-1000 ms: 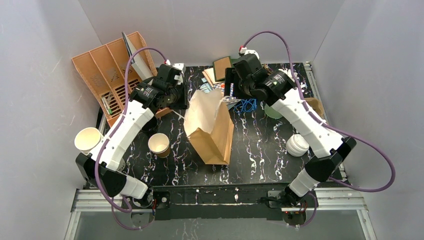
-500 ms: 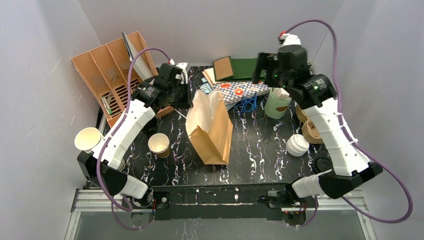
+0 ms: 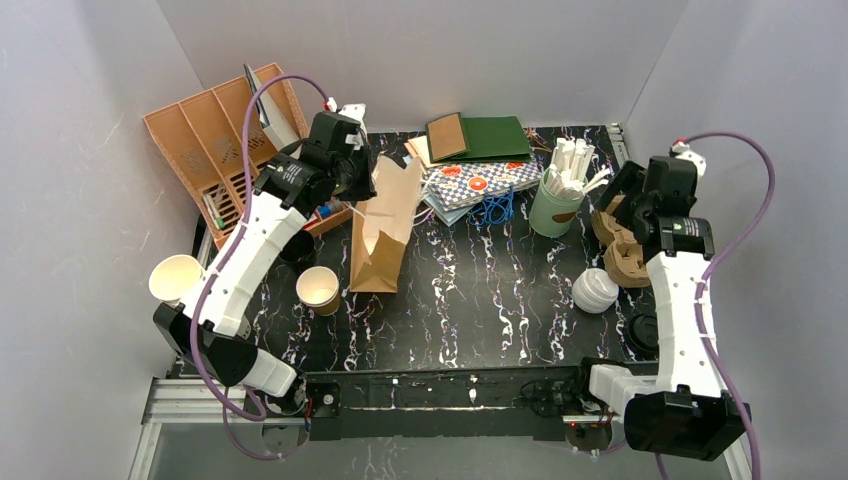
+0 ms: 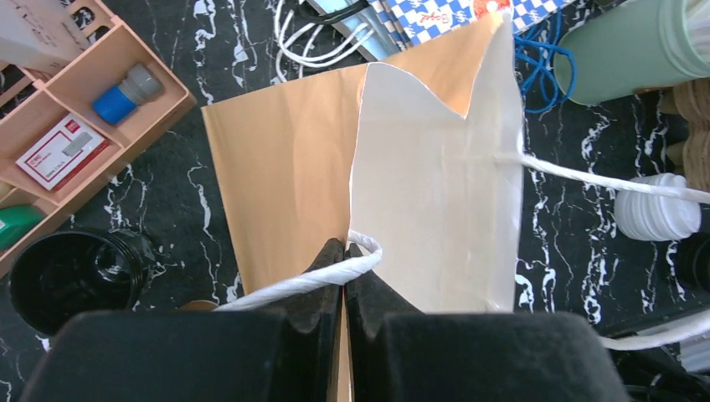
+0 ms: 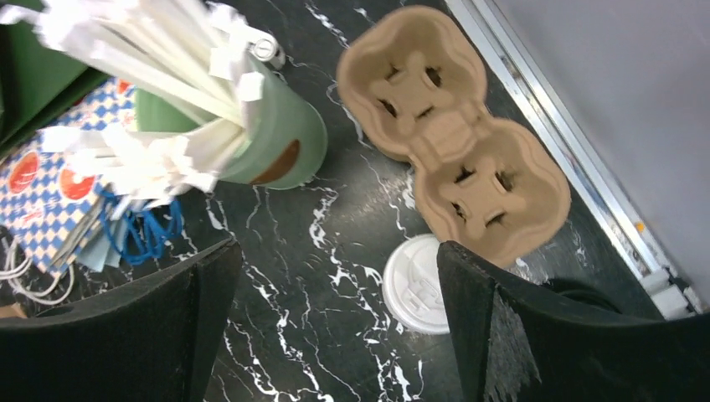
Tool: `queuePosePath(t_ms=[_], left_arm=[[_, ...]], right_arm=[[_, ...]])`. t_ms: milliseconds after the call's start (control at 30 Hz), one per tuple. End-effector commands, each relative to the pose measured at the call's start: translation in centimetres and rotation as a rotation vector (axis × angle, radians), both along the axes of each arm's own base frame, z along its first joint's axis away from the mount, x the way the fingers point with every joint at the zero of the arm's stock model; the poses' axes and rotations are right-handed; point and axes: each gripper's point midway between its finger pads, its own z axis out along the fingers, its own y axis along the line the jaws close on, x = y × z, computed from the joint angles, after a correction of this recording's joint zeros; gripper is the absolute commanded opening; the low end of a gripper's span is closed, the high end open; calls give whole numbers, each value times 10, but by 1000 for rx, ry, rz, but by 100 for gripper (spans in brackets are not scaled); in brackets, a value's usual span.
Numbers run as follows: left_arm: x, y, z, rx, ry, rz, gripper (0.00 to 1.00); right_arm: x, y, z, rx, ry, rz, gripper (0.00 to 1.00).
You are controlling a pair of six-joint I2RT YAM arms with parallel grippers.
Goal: Pack the takeout coffee
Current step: Open the takeout bag at the center of the board, then pick up the cup tray from the center of the board.
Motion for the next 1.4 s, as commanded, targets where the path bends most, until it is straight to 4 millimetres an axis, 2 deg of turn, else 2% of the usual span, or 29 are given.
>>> queuePosePath(t_ms=[0, 100, 233, 400, 500, 633, 767, 900, 1033, 1100, 1367], left_arm=[[0, 10, -10, 53, 5, 22, 0], [-1, 11, -11, 42, -15, 24, 3], [1, 16, -4, 47, -54, 39, 7], [5, 29, 14, 83, -107, 83, 31], [4, 32, 40, 65, -159, 84, 44], [-4, 25, 91, -37, -259, 46, 61], [-18, 4, 127, -173, -294, -45, 66], [-35, -29, 146, -325, -292, -207, 68], [-44, -62, 148, -464, -266, -345, 71], [-43, -73, 138, -481, -239, -367, 72], [-44, -107, 108, -446, -197, -411, 72]], right_arm=[[6, -23, -5, 29, -87, -95, 94], [6, -34, -9, 59, -89, -141, 90], [10, -44, -27, 132, -53, -187, 79], [19, -52, -49, 184, -24, -230, 67], [21, -61, -66, 173, 26, -276, 58], [26, -67, -86, 185, 67, -327, 58], [26, -73, -102, 226, 91, -432, 63], [26, -82, -114, 259, 113, -564, 67], [19, -95, -125, 261, 184, -738, 71], [18, -99, -132, 258, 225, -790, 72], [36, -100, -159, 289, 297, -809, 74]])
